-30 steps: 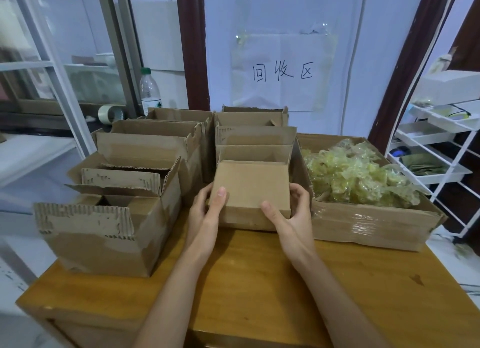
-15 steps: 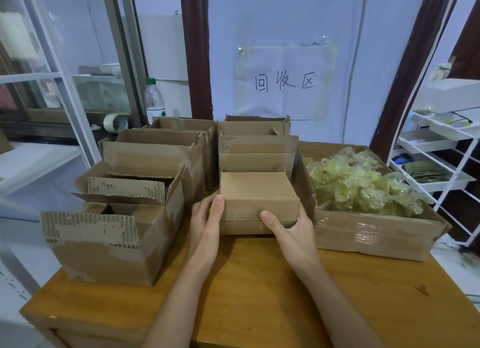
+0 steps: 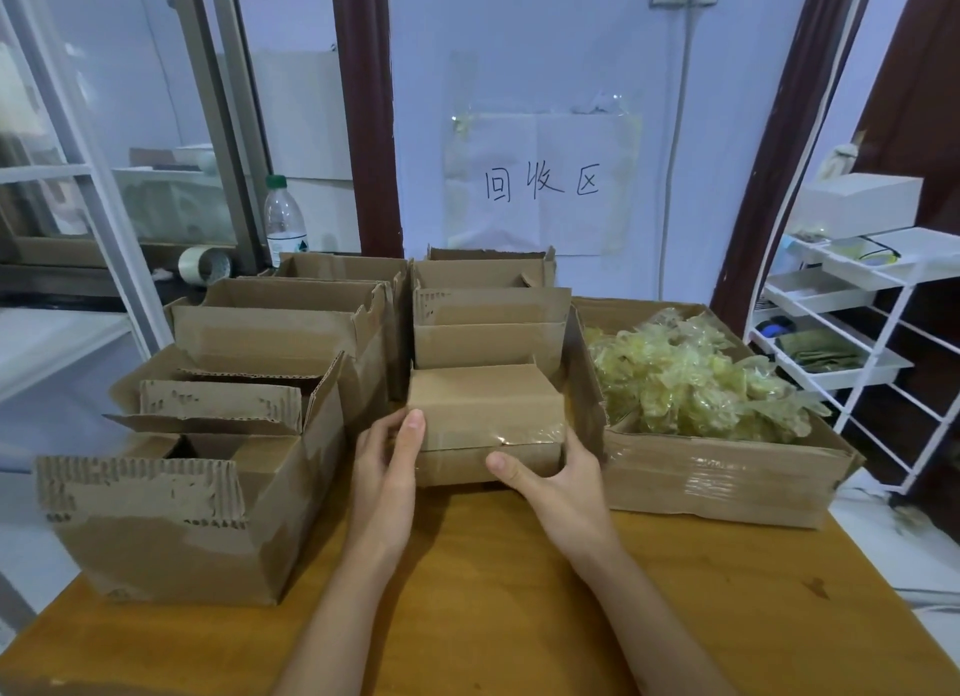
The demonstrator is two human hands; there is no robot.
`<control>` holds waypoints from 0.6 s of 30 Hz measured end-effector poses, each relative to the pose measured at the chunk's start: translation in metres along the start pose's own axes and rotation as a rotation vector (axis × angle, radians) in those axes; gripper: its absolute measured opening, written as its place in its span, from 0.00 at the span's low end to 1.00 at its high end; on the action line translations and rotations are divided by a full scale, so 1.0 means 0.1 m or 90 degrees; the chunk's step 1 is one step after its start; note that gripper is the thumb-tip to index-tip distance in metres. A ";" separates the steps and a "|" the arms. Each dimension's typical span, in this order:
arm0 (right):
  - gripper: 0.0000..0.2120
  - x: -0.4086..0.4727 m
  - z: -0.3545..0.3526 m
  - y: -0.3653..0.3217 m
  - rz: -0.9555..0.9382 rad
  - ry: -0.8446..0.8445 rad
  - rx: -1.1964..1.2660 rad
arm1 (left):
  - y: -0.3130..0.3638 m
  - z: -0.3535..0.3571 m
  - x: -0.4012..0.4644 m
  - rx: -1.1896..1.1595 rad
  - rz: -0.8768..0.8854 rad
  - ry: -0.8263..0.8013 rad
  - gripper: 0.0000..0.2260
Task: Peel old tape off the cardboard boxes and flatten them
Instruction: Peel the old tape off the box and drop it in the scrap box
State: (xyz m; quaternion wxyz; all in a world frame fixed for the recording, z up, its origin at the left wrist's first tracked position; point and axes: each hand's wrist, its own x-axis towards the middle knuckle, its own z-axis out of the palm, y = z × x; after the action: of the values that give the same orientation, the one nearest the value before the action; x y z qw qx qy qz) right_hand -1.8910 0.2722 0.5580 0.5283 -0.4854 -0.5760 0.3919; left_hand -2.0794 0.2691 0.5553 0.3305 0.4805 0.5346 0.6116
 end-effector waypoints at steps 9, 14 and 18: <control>0.49 -0.01 0.01 0.00 -0.007 0.060 -0.008 | 0.02 -0.01 -0.02 -0.003 0.045 0.027 0.19; 0.41 -0.03 0.02 -0.02 -0.018 0.081 0.003 | -0.02 -0.01 -0.03 -0.015 0.074 0.017 0.21; 0.46 -0.03 0.04 0.00 -0.031 0.105 0.002 | 0.00 -0.02 -0.07 0.001 0.114 0.009 0.17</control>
State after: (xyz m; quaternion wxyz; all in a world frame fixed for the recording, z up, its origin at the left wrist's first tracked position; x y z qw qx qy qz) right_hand -1.8948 0.2697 0.5564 0.5841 -0.5010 -0.5414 0.3386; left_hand -2.0790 0.2624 0.5541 0.2705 0.5222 0.4922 0.6418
